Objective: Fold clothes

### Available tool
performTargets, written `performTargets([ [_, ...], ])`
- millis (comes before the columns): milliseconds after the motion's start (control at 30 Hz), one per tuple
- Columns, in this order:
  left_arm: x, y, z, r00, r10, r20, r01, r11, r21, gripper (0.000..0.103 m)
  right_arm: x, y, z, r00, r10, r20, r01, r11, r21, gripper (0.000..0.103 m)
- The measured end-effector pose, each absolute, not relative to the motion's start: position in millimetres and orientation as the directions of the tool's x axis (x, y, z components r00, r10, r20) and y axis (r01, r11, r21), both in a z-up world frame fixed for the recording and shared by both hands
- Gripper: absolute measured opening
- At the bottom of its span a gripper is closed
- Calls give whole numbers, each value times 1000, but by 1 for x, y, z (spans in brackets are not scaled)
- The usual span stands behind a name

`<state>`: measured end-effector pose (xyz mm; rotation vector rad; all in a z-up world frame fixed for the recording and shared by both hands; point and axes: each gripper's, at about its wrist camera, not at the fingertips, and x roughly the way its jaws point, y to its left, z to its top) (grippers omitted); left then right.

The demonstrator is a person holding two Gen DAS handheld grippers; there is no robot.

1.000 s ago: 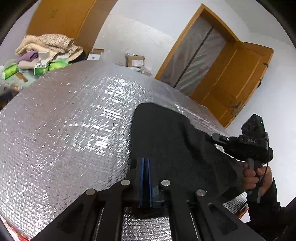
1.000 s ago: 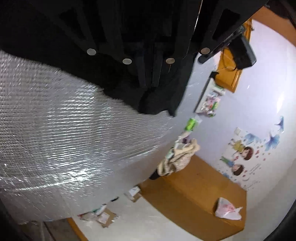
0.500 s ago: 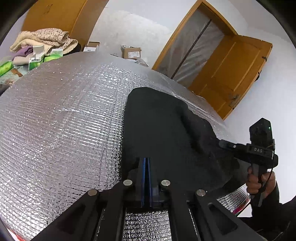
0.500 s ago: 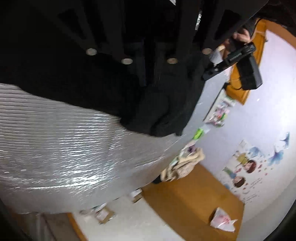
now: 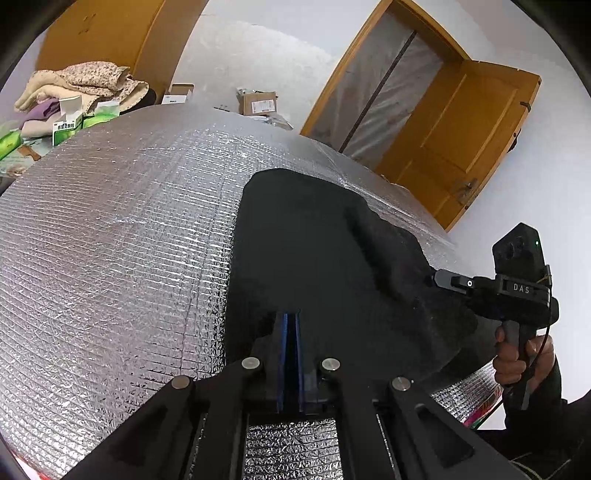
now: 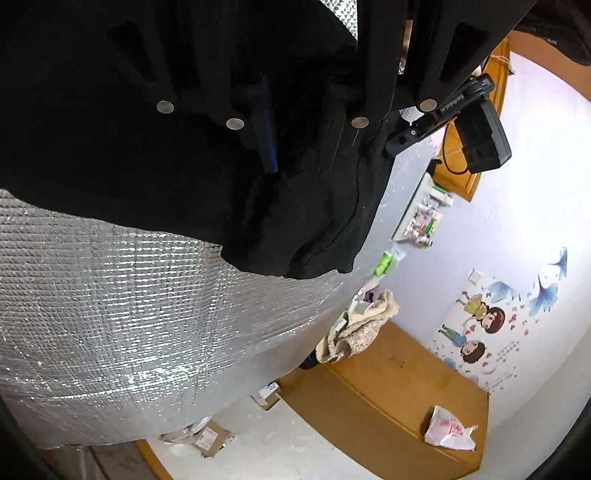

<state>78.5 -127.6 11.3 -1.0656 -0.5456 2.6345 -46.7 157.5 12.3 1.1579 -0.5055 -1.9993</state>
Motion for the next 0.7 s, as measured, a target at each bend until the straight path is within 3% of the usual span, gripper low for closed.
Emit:
performTargets([
  [400, 78, -127, 9, -705, 358, -613, -84, -899, -429, 3, -57, 147, 16, -331, -755, -566, 432, -655, 621, 24],
  [433, 78, -127, 9, -705, 360, -611, -84, -898, -431, 3, -57, 147, 17, -335, -755, -564, 437, -655, 617, 22],
  [500, 79, -128, 8, -706, 363, -608, -86, -896, -436, 3, -56, 147, 18, -344, -754, -559, 447, -655, 609, 5],
  [700, 80, -132, 5, -711, 379, -592, -93, -886, -454, 3, -66, 165, 9, -356, -749, -558, 394, -662, 638, 4],
])
